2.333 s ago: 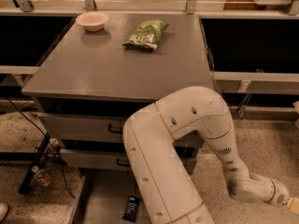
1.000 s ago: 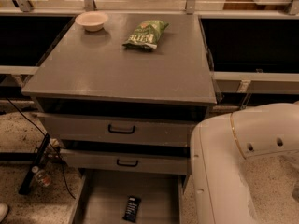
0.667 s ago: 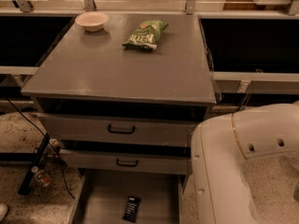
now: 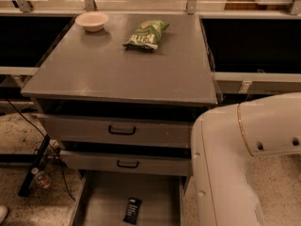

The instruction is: Pick rxbar blueberry from bottom drawer and place on counter

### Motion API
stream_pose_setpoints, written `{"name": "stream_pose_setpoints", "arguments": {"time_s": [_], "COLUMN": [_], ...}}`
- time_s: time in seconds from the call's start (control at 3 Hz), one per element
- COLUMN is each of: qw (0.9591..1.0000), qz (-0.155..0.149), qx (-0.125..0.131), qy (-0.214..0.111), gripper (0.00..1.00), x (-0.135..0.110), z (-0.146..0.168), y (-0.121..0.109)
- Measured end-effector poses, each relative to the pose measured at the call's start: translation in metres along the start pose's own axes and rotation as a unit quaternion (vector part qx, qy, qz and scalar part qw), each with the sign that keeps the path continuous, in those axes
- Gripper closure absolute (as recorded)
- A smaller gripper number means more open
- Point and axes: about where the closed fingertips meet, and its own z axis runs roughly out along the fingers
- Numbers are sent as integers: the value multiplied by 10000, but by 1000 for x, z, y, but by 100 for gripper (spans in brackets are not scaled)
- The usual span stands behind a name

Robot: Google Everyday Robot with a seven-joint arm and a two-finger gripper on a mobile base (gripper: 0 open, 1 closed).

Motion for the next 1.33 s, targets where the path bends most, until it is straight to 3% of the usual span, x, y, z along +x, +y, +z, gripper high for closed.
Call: {"name": "stream_pose_setpoints", "arguments": {"time_s": [0.33,1.0,1.33], "qw": [9994,9997,9973], "qz": [322,219,-1], "qx": [-99,-70,630], "qy": [-7,98,383], "gripper": [0,0,0], "x": [-25,-16,20], "z": [-18,-12,41], "y": [-1,1,-26]}}
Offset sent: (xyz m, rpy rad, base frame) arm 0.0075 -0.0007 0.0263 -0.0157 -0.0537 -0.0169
